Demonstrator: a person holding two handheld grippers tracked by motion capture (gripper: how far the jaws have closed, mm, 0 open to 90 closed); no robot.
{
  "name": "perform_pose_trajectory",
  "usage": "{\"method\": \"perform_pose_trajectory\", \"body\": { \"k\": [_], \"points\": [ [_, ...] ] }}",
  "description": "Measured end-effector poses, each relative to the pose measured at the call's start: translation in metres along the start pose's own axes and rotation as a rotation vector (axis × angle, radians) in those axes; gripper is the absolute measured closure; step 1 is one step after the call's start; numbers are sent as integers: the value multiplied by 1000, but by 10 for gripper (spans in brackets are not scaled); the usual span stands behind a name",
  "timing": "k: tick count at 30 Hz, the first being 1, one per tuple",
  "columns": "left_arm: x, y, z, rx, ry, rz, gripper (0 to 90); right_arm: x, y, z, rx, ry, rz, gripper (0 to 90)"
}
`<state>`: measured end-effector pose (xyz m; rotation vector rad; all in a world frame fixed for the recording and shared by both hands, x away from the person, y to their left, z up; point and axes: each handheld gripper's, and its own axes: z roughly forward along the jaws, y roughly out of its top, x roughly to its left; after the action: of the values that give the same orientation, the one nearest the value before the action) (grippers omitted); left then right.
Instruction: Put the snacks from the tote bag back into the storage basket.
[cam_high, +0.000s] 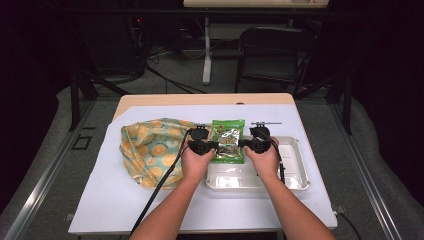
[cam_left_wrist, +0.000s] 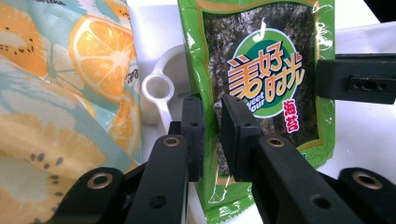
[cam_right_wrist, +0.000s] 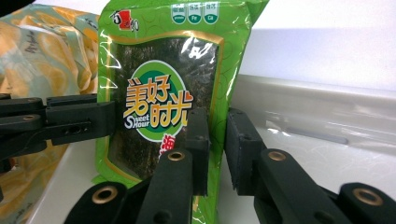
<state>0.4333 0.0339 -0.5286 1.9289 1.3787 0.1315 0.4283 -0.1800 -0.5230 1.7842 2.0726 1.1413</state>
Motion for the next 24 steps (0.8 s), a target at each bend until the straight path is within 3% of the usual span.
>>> {"method": "perform_pose_trajectory", "body": {
  "k": [24],
  "points": [
    [-1, 0, 2, -9, -13, -5, 740, 1, -2, 6, 11, -16, -25, 716]
  ]
}}
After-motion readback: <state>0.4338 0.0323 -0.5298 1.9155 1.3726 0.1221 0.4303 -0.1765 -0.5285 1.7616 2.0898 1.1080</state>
